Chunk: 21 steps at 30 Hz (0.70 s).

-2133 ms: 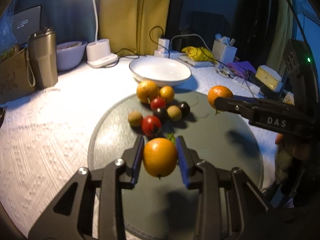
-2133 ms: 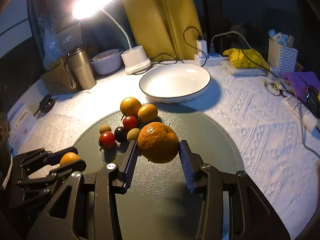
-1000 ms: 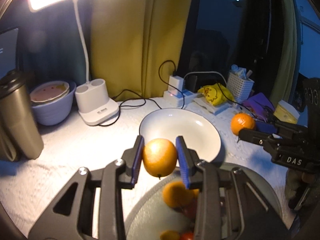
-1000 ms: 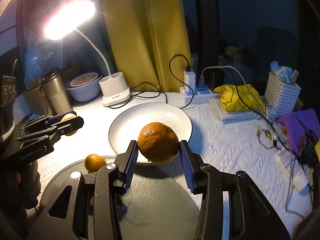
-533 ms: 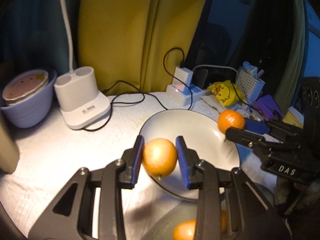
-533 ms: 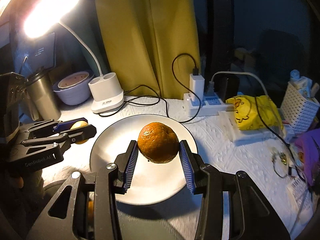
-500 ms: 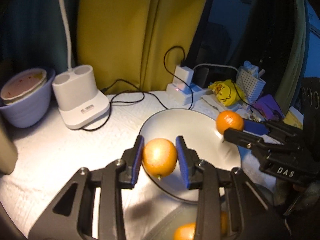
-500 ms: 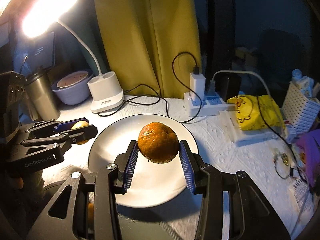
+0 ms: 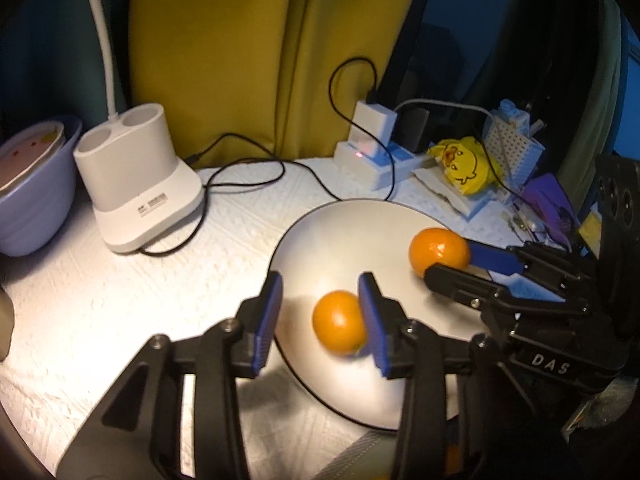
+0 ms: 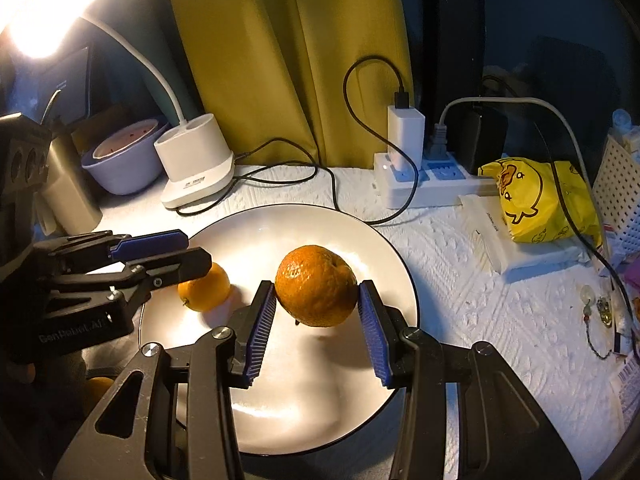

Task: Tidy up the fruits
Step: 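Open the left tool onto the plate while the right tool lowers and releases the tangerine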

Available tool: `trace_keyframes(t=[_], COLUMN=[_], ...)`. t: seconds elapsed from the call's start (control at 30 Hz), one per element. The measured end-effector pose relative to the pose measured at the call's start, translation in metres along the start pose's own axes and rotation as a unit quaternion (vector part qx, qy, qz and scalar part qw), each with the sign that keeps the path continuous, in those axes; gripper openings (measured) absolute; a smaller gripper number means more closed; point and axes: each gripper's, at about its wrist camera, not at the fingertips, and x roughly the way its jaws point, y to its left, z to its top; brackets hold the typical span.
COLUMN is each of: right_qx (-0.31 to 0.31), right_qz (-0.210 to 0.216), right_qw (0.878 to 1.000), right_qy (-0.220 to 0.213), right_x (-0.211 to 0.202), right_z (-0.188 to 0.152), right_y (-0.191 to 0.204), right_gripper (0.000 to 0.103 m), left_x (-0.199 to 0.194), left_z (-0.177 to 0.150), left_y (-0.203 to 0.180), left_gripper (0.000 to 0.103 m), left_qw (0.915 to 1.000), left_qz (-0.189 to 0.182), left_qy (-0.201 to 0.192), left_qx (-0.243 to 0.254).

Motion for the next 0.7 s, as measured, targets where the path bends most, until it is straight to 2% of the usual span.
trace_keyframes(t=[0.17,0.27,0.43,0.7], right_qx=[-0.001,-0.002,-0.005,-0.009], right_qz=[-0.004,-0.006,-0.009,-0.011], right_qw=[1.0,1.0,1.0,0.999], right_qy=[-0.002,-0.011,-0.026,-0.05], right_x=[-0.003,-0.011,-0.03,-0.066], right_z=[0.001,0.004,0.008,0.01], right_y=[0.001,0.002,0.005,0.015], right_gripper=[0.047,0.055,0.056,0.056], left_x=[-0.012,-0.023,-0.045,-0.084], left_z=[0.003,0.006,0.011,0.01], left_y=[-0.004,-0.008,-0.013,-0.027], left_gripper=[0.044,0.046,0.059,0.063], left_qw=[0.9999,0.9996,0.9987,0.9968], left_qz=[0.003,0.004,0.006,0.009], left_qy=[-0.016,-0.027,-0.049,-0.075], left_qx=[0.007,0.011,0.015,0.026])
